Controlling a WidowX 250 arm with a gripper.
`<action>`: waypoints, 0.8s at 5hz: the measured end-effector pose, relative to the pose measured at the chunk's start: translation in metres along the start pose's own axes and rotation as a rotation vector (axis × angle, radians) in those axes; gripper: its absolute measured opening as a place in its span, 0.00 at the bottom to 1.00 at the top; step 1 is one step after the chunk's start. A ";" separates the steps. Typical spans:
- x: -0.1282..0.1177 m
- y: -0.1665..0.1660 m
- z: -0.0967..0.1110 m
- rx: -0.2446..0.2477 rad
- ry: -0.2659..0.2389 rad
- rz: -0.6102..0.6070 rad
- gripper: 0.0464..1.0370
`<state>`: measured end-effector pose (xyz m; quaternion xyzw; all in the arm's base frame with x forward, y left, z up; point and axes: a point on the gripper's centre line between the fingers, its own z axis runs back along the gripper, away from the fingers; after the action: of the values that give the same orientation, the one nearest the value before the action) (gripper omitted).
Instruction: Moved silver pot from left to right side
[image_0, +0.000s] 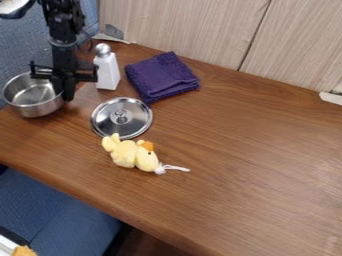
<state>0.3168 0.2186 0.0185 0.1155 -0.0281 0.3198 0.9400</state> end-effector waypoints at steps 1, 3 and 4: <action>0.008 -0.005 0.038 -0.072 -0.037 0.063 0.03; -0.009 -0.053 0.115 -0.222 -0.118 0.019 0.03; -0.028 -0.099 0.127 -0.280 -0.126 -0.110 0.03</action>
<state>0.3574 0.0957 0.1187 0.0046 -0.1247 0.2529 0.9594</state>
